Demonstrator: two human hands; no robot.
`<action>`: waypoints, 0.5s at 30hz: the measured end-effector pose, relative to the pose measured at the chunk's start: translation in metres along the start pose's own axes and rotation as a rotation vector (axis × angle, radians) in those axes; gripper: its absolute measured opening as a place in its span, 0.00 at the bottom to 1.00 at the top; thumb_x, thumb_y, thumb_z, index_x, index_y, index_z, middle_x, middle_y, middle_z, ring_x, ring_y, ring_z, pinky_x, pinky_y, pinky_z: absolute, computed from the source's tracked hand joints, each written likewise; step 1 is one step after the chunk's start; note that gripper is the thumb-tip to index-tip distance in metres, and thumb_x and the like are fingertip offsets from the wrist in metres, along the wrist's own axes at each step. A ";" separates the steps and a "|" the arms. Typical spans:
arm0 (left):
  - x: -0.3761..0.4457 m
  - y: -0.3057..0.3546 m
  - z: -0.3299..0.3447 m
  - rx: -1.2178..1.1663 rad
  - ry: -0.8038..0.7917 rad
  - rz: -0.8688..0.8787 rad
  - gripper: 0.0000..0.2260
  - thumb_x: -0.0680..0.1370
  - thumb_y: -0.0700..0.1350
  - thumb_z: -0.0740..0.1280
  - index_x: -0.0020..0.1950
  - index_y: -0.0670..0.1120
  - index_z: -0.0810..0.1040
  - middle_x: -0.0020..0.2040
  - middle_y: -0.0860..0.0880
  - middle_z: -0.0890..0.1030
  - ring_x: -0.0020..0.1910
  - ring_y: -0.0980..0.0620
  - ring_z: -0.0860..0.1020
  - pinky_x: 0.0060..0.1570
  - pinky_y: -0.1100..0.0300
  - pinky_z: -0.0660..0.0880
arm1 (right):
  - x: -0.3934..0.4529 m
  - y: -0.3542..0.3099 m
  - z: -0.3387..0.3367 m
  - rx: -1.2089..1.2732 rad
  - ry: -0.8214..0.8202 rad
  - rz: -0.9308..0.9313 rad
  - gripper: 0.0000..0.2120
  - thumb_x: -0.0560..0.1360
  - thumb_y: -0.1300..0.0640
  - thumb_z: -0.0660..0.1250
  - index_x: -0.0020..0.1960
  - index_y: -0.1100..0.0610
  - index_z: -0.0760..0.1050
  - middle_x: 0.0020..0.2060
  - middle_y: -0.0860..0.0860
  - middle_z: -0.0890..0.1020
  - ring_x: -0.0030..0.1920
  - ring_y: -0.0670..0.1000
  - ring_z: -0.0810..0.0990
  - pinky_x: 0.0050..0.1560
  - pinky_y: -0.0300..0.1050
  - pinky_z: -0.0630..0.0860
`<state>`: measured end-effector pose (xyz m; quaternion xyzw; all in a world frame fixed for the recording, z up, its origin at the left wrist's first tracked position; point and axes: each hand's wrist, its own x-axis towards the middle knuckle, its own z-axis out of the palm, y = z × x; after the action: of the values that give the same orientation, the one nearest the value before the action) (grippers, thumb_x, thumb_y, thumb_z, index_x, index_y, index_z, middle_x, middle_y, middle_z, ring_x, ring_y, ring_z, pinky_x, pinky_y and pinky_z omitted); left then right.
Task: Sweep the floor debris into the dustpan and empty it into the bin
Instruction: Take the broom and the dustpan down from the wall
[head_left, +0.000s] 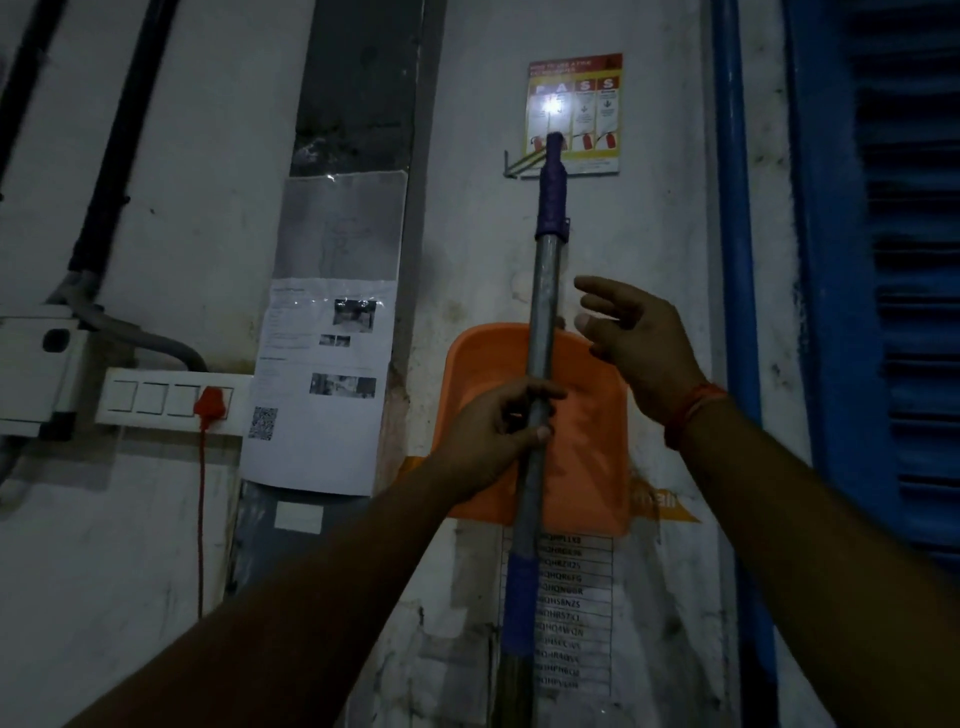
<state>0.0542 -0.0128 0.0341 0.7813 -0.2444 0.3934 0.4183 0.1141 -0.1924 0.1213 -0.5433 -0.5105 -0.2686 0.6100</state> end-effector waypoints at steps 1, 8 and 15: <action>0.001 0.002 -0.002 -0.012 0.000 0.003 0.19 0.79 0.35 0.68 0.63 0.56 0.79 0.62 0.50 0.78 0.61 0.51 0.79 0.61 0.50 0.80 | -0.014 0.001 -0.002 0.013 0.032 -0.009 0.17 0.76 0.63 0.68 0.61 0.47 0.78 0.58 0.48 0.80 0.55 0.45 0.80 0.45 0.39 0.78; 0.008 0.010 -0.002 -0.009 -0.011 0.018 0.17 0.79 0.35 0.68 0.66 0.50 0.77 0.61 0.47 0.78 0.61 0.48 0.79 0.61 0.44 0.80 | -0.107 0.034 0.001 -0.091 -0.021 0.026 0.10 0.74 0.63 0.70 0.50 0.50 0.81 0.47 0.45 0.82 0.50 0.44 0.80 0.53 0.46 0.80; 0.013 0.013 0.007 -0.032 -0.016 0.019 0.18 0.79 0.36 0.68 0.67 0.50 0.77 0.62 0.45 0.78 0.61 0.45 0.79 0.60 0.43 0.80 | -0.131 0.060 0.009 -0.228 -0.160 -0.014 0.10 0.70 0.59 0.75 0.47 0.45 0.82 0.51 0.43 0.78 0.54 0.43 0.78 0.50 0.41 0.77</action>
<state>0.0549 -0.0262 0.0487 0.7753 -0.2614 0.3872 0.4251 0.1208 -0.1976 -0.0226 -0.6253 -0.5274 -0.2851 0.4996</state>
